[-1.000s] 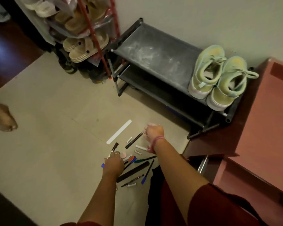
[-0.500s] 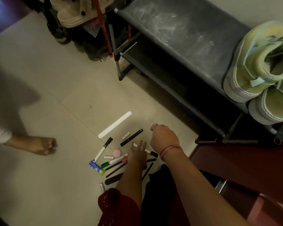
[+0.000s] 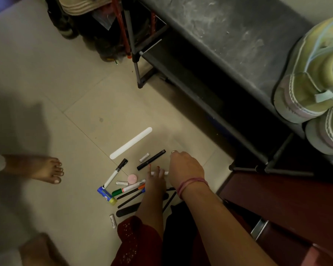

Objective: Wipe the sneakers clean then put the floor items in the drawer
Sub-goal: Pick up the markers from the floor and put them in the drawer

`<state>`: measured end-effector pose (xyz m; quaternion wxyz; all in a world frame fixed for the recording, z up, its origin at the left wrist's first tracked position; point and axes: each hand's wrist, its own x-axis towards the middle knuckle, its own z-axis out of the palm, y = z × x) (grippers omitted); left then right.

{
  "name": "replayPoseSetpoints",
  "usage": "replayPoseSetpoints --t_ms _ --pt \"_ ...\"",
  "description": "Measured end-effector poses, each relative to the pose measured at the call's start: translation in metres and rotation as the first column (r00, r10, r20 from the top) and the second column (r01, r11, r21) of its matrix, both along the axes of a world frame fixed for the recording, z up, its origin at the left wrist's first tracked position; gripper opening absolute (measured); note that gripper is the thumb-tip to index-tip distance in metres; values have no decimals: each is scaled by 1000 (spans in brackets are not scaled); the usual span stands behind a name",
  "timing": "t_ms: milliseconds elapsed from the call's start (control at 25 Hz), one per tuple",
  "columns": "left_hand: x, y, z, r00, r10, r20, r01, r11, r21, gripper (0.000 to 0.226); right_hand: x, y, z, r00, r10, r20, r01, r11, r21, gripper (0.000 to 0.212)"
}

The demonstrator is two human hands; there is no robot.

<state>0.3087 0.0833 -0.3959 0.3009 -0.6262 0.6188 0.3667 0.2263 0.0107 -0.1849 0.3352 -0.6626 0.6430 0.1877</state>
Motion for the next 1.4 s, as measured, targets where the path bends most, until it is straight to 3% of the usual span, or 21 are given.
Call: replayPoseSetpoints --t_ms 80,120,160,200,240,280,360,400,440,480,560,640,720,760,800,880,920,1080,1240,1400 --pt "-12 -2 9 977 -186 -100 149 943 -296 41 1 1 -3 999 -35 27 35 999 -14 33" --pt "-12 -8 17 947 -229 -226 142 929 -342 37 1 0 -6 997 -68 48 70 997 -36 35" --pt "-15 -15 26 945 -78 -319 -49 927 -371 26 1 -1 -10 990 -114 80 119 990 -70 37" --pt "-15 -16 31 876 226 -425 -376 872 -312 13 2 -1 -13 972 -193 134 208 972 -107 40" --pt "-12 -17 33 691 493 -529 -687 674 -271 11 2 -2 -14 925 -309 220 342 930 -133 42" --pt "-12 -20 49 433 639 -636 -885 434 -166 16 4 -3 -14 840 -433 328 496 857 -139 41" --pt "-11 -20 78 -13 571 -821 -997 57 56 27 7 -6 -12 639 -605 475 715 695 -75 43" --pt "-15 -20 104 -267 525 -808 -959 -65 275 29 7 -7 -12 564 -666 489 764 645 -3 52" --pt "-21 -16 124 -453 467 -760 -880 -94 467 29 7 -8 -14 498 -716 489 791 606 84 59" --pt "-26 -13 142 -531 439 -724 -821 -57 568 27 7 -9 -15 446 -752 485 801 577 158 56" --pt "-25 -3 150 -509 450 -734 -786 105 610 19 9 -11 -12 359 -777 518 822 526 219 34" --pt "-9 0 128 -365 486 -794 -840 197 506 18 9 -15 -7 370 -756 541 851 509 129 25" --pt "12 -11 83 88 627 -774 -971 226 73 21 7 -14 -3 530 -703 473 808 589 -29 23" --pt "22 -16 60 345 649 -678 -929 338 -150 24 6 -13 -3 632 -649 424 741 666 -84 22" --pt "28 -22 42 543 615 -571 -833 480 -275 28 6 -10 -3 741 -569 356 640 760 -118 21" --pt "36 -31 15 832 438 -339 -546 753 -367 37 6 -5 -3 909 -368 196 397 908 -133 21" --pt "40 -36 6 907 347 -239 -416 830 -372 39 7 -3 -2 950 -284 130 299 946 -125 22" --pt "43 -46 -4 973 210 -95 -231 893 -386 33 4 -5 2 989 -150 -18 147 983 -114 25" --pt "41 -35 -20 979 198 -53 -204 925 -322 27 13 -4 0 995 -96 -39 92 991 -97 26" --pt "33 -28 -24 915 374 -151 -401 885 -238 27 14 -3 1 996 -68 -59 63 995 -77 26"
